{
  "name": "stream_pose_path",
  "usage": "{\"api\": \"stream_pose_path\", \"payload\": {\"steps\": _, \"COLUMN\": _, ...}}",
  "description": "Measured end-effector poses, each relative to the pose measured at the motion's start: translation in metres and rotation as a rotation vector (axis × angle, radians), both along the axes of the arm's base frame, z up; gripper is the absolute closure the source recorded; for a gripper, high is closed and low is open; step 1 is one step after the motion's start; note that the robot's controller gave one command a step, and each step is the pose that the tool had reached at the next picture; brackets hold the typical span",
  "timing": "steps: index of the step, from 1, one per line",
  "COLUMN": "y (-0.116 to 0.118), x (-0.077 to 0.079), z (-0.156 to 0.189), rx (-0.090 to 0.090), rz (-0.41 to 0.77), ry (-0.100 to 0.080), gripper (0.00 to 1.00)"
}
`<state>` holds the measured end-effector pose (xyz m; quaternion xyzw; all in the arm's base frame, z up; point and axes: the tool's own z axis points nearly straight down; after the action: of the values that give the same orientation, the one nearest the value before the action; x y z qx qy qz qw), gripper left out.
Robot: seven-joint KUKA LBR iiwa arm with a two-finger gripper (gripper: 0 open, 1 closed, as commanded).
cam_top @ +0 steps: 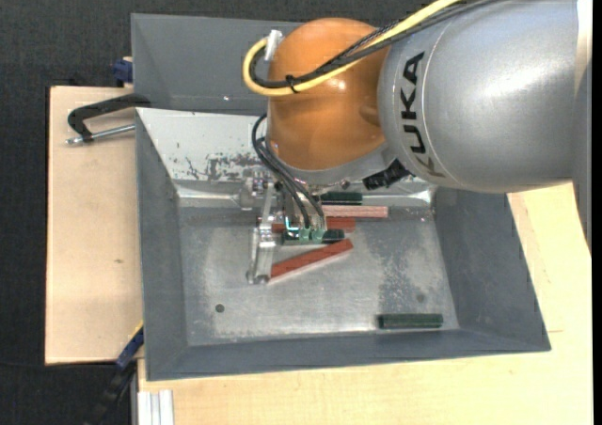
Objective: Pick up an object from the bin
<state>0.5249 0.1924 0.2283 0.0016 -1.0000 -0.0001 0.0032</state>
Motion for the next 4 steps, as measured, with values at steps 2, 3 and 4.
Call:
{"api": "stream_pose_path", "payload": {"steps": 2, "y": -0.016, "x": 0.001, "z": -0.012, "rx": 0.005, "rz": 0.059, "ry": -0.015, "gripper": 0.00}}
{"api": "stream_pose_path", "payload": {"steps": 3, "y": -0.060, "x": 0.016, "z": -0.071, "rx": 0.002, "rz": 0.128, "ry": -0.013, "gripper": 0.00}}
{"api": "stream_pose_path", "payload": {"steps": 4, "y": -0.089, "x": -0.018, "z": -0.156, "rx": 0.002, "rz": 0.140, "ry": -0.008, "gripper": 1.00}}
